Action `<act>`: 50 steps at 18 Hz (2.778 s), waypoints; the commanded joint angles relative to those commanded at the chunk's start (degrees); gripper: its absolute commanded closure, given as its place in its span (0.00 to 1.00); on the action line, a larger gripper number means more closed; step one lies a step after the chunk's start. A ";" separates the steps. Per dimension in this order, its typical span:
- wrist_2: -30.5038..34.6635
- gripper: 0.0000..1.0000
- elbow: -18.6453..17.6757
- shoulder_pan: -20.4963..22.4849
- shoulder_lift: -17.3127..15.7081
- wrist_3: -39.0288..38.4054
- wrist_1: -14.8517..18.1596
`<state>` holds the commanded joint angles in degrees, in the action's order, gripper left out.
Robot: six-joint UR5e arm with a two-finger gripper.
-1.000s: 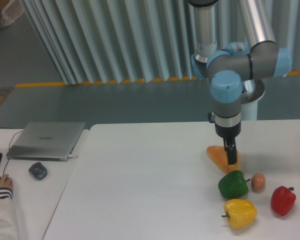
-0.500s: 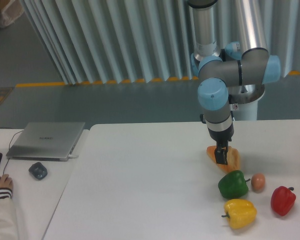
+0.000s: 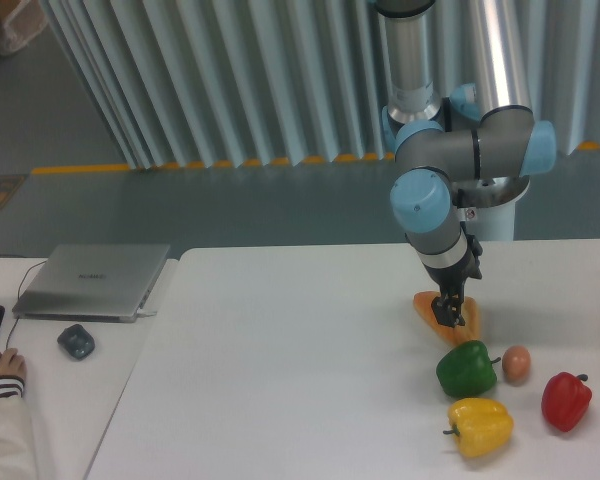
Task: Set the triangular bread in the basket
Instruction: 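Close the gripper on the triangular bread slice, then lift the bread and carry it away from the peppers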
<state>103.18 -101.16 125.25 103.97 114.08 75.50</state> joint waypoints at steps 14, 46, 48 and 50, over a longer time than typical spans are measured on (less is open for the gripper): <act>0.09 0.00 -0.61 -2.81 3.07 -5.89 -0.97; -2.46 0.97 15.91 7.64 -1.93 -5.54 13.89; -2.46 0.97 16.52 10.00 -1.85 -2.66 13.71; -2.37 0.97 16.70 12.56 -1.85 0.60 13.45</act>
<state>100.81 -84.46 137.80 102.13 114.68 88.95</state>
